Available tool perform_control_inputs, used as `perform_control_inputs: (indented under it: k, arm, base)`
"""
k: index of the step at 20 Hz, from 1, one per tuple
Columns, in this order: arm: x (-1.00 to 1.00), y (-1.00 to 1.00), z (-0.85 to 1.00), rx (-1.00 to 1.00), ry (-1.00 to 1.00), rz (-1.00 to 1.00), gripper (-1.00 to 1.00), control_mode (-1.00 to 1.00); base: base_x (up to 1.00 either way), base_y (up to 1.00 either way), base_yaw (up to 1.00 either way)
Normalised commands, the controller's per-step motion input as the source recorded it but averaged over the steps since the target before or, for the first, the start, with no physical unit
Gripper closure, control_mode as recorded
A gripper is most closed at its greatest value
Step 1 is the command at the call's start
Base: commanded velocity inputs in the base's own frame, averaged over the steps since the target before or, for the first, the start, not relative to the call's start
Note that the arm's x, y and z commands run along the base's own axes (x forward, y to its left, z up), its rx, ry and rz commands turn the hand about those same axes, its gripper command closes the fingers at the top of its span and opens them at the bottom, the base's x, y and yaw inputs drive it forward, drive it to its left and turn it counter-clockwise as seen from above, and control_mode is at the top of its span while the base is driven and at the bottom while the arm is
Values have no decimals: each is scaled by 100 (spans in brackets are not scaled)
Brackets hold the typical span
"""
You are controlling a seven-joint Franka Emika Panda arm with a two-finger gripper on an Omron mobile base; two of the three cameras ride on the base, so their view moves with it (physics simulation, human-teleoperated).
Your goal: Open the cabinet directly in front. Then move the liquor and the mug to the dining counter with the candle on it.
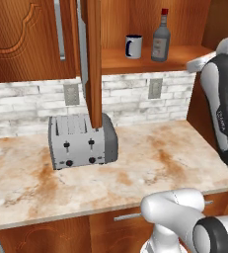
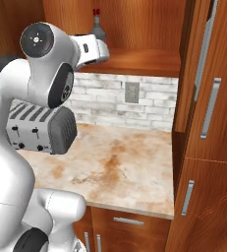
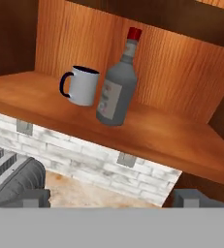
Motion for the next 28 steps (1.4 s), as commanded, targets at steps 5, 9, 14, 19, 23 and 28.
perform_control_inputs:
  k: [5, 9, 14, 19, 23, 28]
  arm:
    - [-11, 0, -7, 19, -23, 0, -100, -100]
    - [5, 0, 21, 4, 0, 0, -100, -100]
    - [30, 0, 74, 9, 6, -1, -100, -100]
    - [48, 0, 29, 4, 6, -1, -100, -100]
    - [42, 0, 0, 0, -3, 0, -100, -100]
    - [56, 5, 0, 0, -2, -1, -100, -100]
  base:
    - [0, 0, 0]
    - [0, 0, 0]
    - [0, 0, 0]
    - [0, 0, 0]
    - [0, 0, 0]
    - [0, 0, 0]
